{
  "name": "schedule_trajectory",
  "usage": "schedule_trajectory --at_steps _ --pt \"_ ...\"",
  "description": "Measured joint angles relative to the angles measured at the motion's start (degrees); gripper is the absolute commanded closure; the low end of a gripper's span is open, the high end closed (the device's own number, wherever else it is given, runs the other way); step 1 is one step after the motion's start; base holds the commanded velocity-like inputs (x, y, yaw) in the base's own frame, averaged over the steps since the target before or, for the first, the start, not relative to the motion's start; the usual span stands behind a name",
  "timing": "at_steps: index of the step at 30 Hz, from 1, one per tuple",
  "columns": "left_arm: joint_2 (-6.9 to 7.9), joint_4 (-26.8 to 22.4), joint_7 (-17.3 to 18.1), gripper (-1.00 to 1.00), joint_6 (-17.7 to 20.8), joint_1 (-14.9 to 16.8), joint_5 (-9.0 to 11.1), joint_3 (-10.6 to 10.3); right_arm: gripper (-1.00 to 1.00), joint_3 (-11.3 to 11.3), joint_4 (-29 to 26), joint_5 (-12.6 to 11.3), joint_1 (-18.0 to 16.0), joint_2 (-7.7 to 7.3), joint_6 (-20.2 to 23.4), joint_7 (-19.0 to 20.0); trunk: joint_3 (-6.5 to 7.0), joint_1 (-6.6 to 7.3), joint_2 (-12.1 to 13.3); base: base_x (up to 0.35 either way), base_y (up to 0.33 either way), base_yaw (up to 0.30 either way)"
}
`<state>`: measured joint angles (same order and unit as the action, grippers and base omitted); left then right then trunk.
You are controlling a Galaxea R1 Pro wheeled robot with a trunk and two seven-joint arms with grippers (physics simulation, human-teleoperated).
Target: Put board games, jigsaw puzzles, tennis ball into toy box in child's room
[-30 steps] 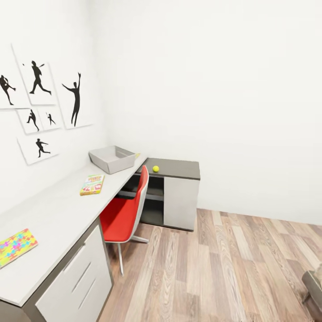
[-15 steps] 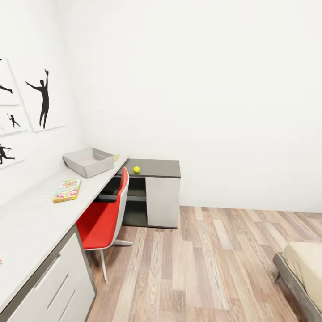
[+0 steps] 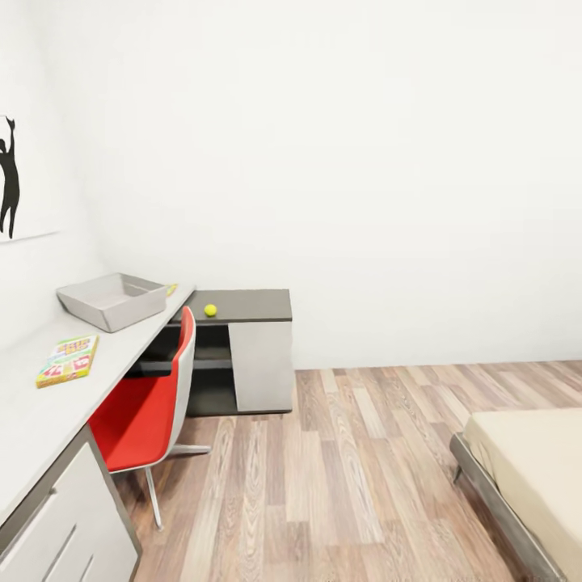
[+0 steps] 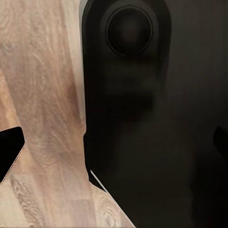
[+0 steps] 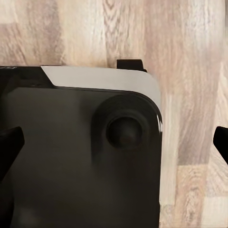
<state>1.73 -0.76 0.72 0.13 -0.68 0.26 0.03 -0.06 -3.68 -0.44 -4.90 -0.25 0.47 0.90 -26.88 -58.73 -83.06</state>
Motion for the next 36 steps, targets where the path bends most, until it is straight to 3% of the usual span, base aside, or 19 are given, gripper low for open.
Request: schedule_trajectory --at_steps 36 --pt "-0.17 -0.03 -0.15 -1.0 -0.13 0.18 0.1 0.04 -1.0 -0.17 0.0 -0.12 -0.09 -0.28 0.01 -0.02 0.0 0.0 0.0 0.0 0.0 -0.289"
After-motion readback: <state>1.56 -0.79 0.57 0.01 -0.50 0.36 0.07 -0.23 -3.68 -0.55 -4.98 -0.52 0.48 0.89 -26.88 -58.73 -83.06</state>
